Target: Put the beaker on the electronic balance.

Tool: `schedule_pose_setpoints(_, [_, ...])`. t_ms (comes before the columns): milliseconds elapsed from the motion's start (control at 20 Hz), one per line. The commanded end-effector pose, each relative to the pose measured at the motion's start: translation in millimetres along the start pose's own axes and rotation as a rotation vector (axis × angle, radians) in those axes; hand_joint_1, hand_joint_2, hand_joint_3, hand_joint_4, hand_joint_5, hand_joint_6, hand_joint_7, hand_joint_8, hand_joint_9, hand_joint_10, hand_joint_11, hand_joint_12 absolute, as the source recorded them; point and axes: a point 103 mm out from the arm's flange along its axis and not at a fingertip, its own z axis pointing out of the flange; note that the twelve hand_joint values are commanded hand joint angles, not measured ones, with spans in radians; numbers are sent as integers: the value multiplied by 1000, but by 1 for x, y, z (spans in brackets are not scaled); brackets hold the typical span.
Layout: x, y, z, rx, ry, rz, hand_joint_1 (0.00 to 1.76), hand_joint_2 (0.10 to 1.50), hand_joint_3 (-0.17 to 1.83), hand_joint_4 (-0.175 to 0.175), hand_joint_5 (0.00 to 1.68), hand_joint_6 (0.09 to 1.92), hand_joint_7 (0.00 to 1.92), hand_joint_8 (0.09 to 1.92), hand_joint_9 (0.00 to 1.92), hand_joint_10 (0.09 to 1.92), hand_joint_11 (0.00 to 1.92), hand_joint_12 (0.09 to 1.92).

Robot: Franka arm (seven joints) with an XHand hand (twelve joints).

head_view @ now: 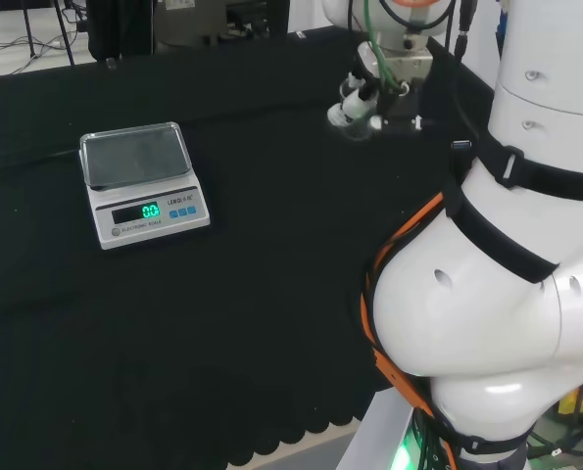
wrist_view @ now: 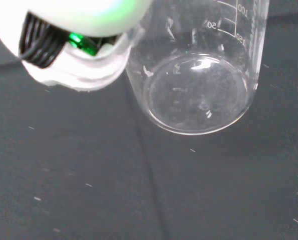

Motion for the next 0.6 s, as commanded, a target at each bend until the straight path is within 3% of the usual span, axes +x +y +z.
schedule_pose_setpoints(50, [85,4,-31,-23,-5,-141,1275,797,584,-175,1023,1036,1060,1055,1446,865,1500,722])
schedule_pose_setpoints(300, [168,15,-45,-19,8,-271,1275,792,592,-175,1024,1038,1061,1057,1448,866,1498,724])
schedule_pose_setpoints(600, [291,14,-50,-6,7,-413,1275,788,600,-175,1025,1039,1063,1057,1449,865,1496,728])
